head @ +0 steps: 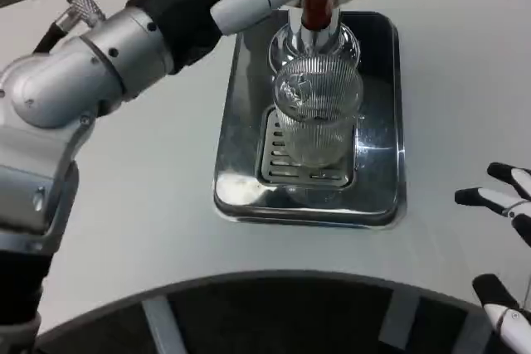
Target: Grasp the cup under the faucet to collect the drink, then remove the cup.
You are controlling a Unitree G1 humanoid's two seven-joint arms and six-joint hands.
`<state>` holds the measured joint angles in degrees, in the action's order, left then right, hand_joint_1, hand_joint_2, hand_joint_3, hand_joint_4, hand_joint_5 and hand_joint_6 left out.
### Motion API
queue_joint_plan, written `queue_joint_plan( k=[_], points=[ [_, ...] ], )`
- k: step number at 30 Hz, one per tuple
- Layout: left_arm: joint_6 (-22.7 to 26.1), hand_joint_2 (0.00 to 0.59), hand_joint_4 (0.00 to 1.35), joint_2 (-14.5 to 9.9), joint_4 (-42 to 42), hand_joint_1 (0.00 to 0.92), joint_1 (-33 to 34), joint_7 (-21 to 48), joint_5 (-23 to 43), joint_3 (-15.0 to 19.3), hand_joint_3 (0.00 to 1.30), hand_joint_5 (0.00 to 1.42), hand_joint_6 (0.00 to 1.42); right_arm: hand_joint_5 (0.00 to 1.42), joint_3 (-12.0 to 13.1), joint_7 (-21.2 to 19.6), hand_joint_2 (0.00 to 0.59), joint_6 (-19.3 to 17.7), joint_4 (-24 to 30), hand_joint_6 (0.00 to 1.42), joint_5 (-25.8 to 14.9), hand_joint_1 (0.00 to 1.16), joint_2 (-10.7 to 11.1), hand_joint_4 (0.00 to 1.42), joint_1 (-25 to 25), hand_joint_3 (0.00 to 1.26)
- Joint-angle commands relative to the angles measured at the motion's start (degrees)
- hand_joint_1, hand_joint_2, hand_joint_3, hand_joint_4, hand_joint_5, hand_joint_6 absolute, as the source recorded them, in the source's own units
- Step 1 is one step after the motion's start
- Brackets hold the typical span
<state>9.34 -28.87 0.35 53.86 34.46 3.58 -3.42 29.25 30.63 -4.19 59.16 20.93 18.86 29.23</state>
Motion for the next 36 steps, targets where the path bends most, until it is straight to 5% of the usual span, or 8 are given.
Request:
queue_joint_plan(
  k=[1, 15, 25, 36],
  points=[
    [-1.2, 0.110, 0.13, -0.2, 1.7, 0.000, 0.5, 1.5, -1.2, -1.2, 0.20, 0.22, 0.28, 0.00, 0.5, -0.2, 0.516, -0.1, 0.8, 0.05, -0.8, 0.46, 0.2, 0.02, 0.6, 0.17],
    [-6.3, 0.106, 0.12, -0.7, 4.5, 0.000, 0.7, 4.5, -3.6, -4.0, 0.19, 0.22, 0.27, 0.00, -1.0, -0.1, 0.516, 1.7, 0.8, 0.06, -1.1, 0.46, 0.0, 0.03, -0.8, 0.17],
    [-9.6, 0.101, 0.10, -1.7, 4.3, 0.000, 0.3, 4.4, -6.7, -4.5, 0.18, 0.19, 0.26, 0.00, -6.1, -0.1, 0.517, 4.2, 0.8, 0.06, 1.1, 0.44, -0.7, 0.02, -4.6, 0.17],
    [-11.9, 0.098, 0.04, -1.9, 3.1, 0.000, -0.1, 3.9, -8.3, -4.7, 0.14, 0.13, 0.24, 0.00, -12.3, 0.9, 0.517, 2.5, 0.8, 0.06, 6.9, 0.43, -4.6, 0.02, -8.4, 0.17]
  ],
)
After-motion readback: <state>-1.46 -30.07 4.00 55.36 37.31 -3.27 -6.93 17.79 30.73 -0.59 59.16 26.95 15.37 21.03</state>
